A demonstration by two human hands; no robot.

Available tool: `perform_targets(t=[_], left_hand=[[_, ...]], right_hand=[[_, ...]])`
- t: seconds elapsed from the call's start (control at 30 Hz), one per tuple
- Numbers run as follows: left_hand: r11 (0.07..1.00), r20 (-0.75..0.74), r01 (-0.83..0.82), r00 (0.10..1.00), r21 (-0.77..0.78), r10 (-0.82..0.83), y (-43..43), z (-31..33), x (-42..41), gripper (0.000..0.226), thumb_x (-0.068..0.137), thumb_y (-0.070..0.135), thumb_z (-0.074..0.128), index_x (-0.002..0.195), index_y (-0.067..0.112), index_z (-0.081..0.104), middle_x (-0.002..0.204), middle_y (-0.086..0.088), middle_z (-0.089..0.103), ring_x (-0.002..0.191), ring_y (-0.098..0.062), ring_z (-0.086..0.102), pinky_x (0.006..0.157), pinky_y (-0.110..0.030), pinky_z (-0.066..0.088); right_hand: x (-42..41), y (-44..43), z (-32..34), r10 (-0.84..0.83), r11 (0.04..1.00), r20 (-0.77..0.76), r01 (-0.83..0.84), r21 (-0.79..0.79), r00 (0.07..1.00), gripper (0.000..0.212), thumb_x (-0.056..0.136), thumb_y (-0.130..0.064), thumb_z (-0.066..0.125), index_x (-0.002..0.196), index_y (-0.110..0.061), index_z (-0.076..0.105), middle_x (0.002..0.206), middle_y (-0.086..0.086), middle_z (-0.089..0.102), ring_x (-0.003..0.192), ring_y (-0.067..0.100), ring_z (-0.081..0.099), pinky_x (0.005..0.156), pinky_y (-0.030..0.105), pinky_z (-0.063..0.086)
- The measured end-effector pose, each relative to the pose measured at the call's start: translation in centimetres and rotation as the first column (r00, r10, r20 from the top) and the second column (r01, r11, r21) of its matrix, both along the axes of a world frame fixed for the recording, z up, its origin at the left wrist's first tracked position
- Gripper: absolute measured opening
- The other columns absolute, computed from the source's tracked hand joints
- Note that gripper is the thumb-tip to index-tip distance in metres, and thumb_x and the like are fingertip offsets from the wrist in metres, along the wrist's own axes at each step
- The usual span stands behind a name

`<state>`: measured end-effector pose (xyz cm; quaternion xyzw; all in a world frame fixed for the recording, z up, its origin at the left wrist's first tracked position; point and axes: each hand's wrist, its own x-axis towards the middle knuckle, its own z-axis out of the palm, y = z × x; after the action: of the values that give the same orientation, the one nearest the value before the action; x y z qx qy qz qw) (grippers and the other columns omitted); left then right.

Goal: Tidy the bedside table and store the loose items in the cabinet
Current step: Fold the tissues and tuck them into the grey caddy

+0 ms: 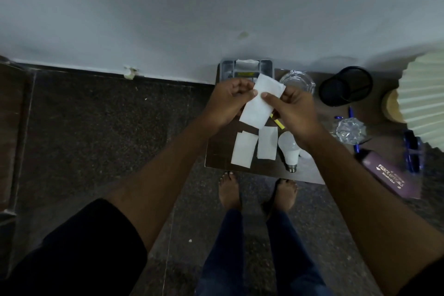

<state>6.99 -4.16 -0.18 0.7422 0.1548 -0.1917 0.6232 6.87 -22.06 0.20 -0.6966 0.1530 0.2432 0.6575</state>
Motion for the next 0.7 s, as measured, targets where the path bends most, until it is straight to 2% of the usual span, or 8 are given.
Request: perform_targets(t=[0.07, 0.17, 0.23, 0.33, 0.43, 0.53, 0.6, 0.7], left_hand=[[0.999, 0.055, -0.035, 0.998, 0.014, 0.035, -0.7, 0.1, 0.7, 0.023, 0.092, 0.012, 0.069, 0.114, 0.005, 0.066, 0.112, -0.01, 0.072, 0.1, -0.022, 0.072, 0.078, -0.038, 0.063], [0.988, 0.181, -0.124, 0.978, 0.097, 0.105, -1.6, 0.4, 1.0, 0.021, 0.091, 0.005, 0.065, 0.112, 0.007, 0.068, 0.106, -0.006, 0.072, 0.097, -0.017, 0.07, 0.085, -0.03, 0.06], [0.972, 0.236, -0.187, 0.96, 0.141, 0.15, -2.1, 0.8, 1.0, 0.022, 0.092, 0.003, 0.062, 0.112, 0.006, 0.069, 0.103, -0.002, 0.072, 0.093, -0.011, 0.069, 0.082, -0.02, 0.057], [0.972, 0.257, -0.193, 0.954, 0.131, 0.154, -3.0, 1.0, 0.8, 0.026, 0.093, 0.004, 0.062, 0.117, 0.008, 0.07, 0.108, -0.002, 0.074, 0.098, -0.01, 0.07, 0.088, -0.026, 0.059], [0.975, 0.262, -0.205, 0.949, 0.082, 0.178, -3.9, 1.4, 1.0, 0.032, 0.092, -0.002, 0.059, 0.122, 0.007, 0.068, 0.114, -0.005, 0.073, 0.104, -0.012, 0.07, 0.095, -0.031, 0.058], [0.974, 0.272, -0.212, 0.945, 0.079, 0.184, -4.5, 1.8, 1.5, 0.038, 0.092, -0.005, 0.055, 0.126, 0.008, 0.065, 0.119, -0.004, 0.073, 0.108, -0.009, 0.069, 0.098, -0.029, 0.056], [0.975, 0.272, -0.212, 0.944, 0.07, 0.186, -4.6, 1.9, 1.9, 0.041, 0.093, -0.007, 0.052, 0.129, 0.008, 0.064, 0.122, -0.003, 0.072, 0.112, -0.008, 0.068, 0.099, -0.029, 0.055], [0.976, 0.261, -0.206, 0.948, 0.066, 0.182, -4.7, 1.7, 2.5, 0.044, 0.094, -0.008, 0.05, 0.131, 0.01, 0.063, 0.124, -0.001, 0.071, 0.112, -0.008, 0.068, 0.099, -0.034, 0.056]], right_hand=[[0.5, -0.3, 0.0, -0.037, 0.998, 0.029, 0.038, -0.055, 0.999, 0.027, 0.092, -0.02, 0.072, 0.108, 0.002, 0.069, 0.097, 0.008, 0.076, 0.082, 0.009, 0.075, 0.059, 0.02, 0.056], [1.3, -0.2, 0.2, -0.089, 0.984, 0.141, 0.109, -0.14, 0.986, 0.048, 0.085, -0.033, 0.076, 0.099, 0.012, 0.064, 0.097, 0.03, 0.068, 0.088, 0.038, 0.07, 0.066, 0.048, 0.058], [1.7, 0.1, 0.6, -0.129, 0.972, 0.185, 0.161, -0.17, 0.974, 0.04, 0.086, -0.031, 0.075, 0.095, 0.007, 0.067, 0.097, 0.027, 0.07, 0.092, 0.04, 0.068, 0.075, 0.056, 0.058], [2.3, 0.6, 1.2, -0.191, 0.96, 0.225, 0.23, -0.163, 0.956, 0.024, 0.087, -0.025, 0.074, 0.093, -0.002, 0.072, 0.093, 0.015, 0.075, 0.09, 0.031, 0.072, 0.079, 0.054, 0.058], [2.9, 1.2, 1.6, -0.202, 0.961, 0.278, 0.244, -0.128, 0.939, 0.024, 0.087, -0.022, 0.075, 0.088, 0.002, 0.071, 0.086, 0.021, 0.073, 0.082, 0.035, 0.072, 0.074, 0.055, 0.059], [3.4, 1.5, 2.4, -0.213, 0.966, 0.304, 0.247, -0.078, 0.928, 0.013, 0.088, -0.013, 0.076, 0.093, -0.002, 0.073, 0.085, 0.019, 0.073, 0.075, 0.021, 0.07, 0.073, 0.041, 0.061], [3.7, 1.5, 2.7, -0.202, 0.971, 0.317, 0.231, -0.057, 0.927, 0.018, 0.087, -0.006, 0.076, 0.104, -0.001, 0.073, 0.093, 0.01, 0.076, 0.081, 0.019, 0.074, 0.076, 0.034, 0.061], [4.0, 1.3, 2.6, -0.133, 0.981, 0.309, 0.169, -0.093, 0.942, 0.033, 0.084, 0.005, 0.072, 0.116, -0.002, 0.07, 0.104, 0.006, 0.076, 0.086, 0.027, 0.076, 0.079, 0.041, 0.063]])
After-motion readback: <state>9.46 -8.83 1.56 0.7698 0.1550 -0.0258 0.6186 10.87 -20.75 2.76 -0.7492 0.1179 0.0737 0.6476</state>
